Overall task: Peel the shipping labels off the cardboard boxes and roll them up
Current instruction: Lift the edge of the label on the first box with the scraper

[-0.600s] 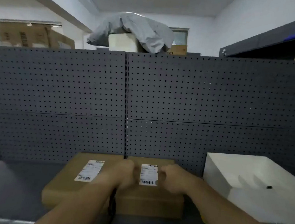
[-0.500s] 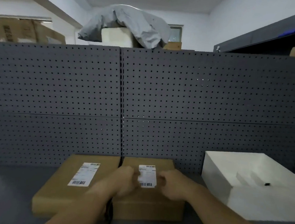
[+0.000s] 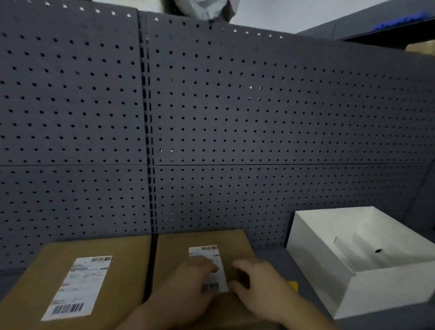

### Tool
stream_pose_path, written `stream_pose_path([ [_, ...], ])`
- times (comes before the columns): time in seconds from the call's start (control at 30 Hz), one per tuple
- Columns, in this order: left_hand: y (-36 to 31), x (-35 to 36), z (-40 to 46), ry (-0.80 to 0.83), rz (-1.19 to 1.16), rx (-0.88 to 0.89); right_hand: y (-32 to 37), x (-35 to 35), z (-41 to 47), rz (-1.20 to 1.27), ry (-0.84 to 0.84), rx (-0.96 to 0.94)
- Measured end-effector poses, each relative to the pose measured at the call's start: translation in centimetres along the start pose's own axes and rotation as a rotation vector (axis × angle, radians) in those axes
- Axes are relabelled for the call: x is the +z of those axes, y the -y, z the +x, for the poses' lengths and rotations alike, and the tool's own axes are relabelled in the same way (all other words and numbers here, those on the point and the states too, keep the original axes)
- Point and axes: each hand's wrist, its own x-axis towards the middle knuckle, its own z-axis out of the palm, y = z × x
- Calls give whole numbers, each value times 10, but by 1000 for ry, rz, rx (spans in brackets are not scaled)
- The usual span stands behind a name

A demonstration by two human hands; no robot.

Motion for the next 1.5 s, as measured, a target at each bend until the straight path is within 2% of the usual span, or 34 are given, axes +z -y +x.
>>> stream_pose_path([
  [0.3,-3,14,8,-74,66,129,-22,14,11,-76,-36,-84],
  [0.73,-19,21,13,-159,216,91,-46,37,17,50,-144,-160],
  [1.0,-16,29,15,-209,209,122,-52,39,18,109,-176,-199],
  [1.27,-8,44,10,-276,63,91,-54,40,19,114,-168,-199],
  [1.5,-10,46,10,-316,66,64,-51,39,18,105,-167,-180],
])
